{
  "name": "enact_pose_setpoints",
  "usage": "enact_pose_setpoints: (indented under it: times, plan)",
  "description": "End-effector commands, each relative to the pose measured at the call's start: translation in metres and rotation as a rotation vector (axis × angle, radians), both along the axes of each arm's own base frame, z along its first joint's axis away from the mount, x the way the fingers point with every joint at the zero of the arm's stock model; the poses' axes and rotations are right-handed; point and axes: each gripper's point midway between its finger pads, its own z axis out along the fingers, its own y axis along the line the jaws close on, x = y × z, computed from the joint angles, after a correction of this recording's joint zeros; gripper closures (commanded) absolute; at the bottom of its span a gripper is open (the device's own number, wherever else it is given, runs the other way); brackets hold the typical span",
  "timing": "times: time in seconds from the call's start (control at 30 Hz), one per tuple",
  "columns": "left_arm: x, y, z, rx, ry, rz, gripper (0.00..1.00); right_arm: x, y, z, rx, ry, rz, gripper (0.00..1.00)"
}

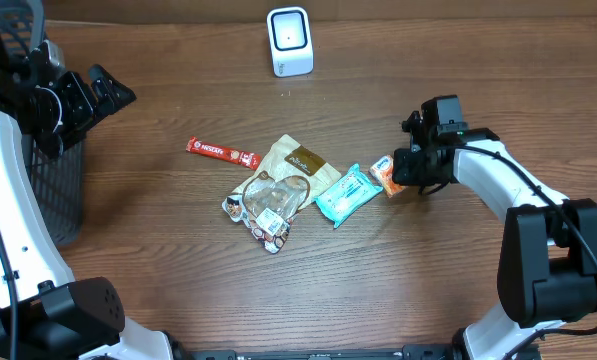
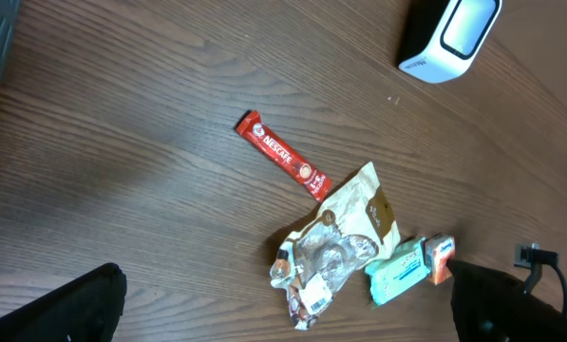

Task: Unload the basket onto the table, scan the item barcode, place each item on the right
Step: 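Move the right gripper onto the orange Kleenex pack and grasp it, then lift the Kleenex pack upright with the right gripper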

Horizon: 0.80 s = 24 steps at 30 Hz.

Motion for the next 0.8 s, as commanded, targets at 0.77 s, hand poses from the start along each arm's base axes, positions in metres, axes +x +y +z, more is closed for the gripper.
enact_pose_setpoints:
  times: [0.77]
  plan:
    - [0.001, -0.001, -0.002, -0.005, 0.005, 0.002, 0.00, -0.029, -0.005, 0.024, -0.001, 0.162, -0.123, 0.67]
